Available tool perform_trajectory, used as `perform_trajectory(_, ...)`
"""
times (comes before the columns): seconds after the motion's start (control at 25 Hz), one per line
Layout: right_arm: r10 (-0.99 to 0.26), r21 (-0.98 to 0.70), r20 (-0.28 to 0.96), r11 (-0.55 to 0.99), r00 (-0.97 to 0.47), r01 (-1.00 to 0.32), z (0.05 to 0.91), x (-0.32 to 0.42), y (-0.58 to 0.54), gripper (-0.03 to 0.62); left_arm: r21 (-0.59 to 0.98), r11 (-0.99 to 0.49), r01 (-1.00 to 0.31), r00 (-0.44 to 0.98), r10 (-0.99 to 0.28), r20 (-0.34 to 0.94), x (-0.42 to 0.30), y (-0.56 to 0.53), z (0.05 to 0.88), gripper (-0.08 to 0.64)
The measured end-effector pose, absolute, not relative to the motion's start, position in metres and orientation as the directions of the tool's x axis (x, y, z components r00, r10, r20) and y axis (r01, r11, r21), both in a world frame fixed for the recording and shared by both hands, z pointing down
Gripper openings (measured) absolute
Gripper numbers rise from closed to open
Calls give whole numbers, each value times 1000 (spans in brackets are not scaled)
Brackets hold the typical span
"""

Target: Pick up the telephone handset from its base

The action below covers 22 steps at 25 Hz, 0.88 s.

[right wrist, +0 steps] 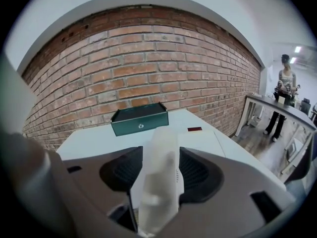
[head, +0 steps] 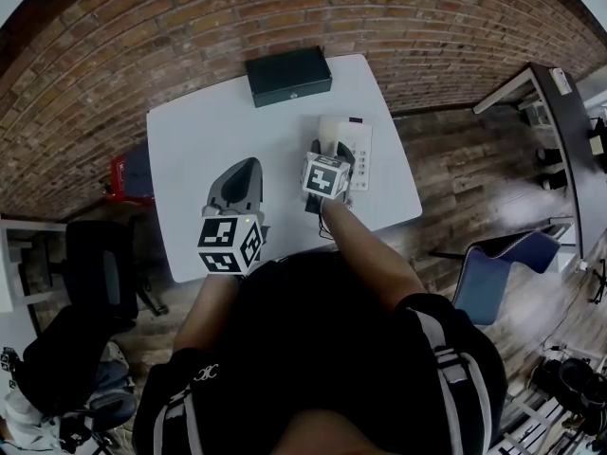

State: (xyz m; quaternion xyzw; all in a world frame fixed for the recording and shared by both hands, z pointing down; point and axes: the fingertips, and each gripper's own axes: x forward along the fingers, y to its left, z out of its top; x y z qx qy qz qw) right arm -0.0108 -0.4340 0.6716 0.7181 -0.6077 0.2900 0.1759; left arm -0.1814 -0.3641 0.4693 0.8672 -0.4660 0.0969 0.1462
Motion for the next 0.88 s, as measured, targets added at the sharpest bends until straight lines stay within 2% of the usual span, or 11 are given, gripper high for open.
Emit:
perform_trajectory(0.52, -683, -33, 715, -247, 150, -968, 702, -9, -445, 202, 177, -492, -852, 523, -798, 301, -204, -362, 472, 2)
perform_trajectory(0.88, -645, -84, 759, -232, 89, -969, 715, -8, -447, 201, 188, -484, -855, 519, -800, 301, -212, -358, 475, 2)
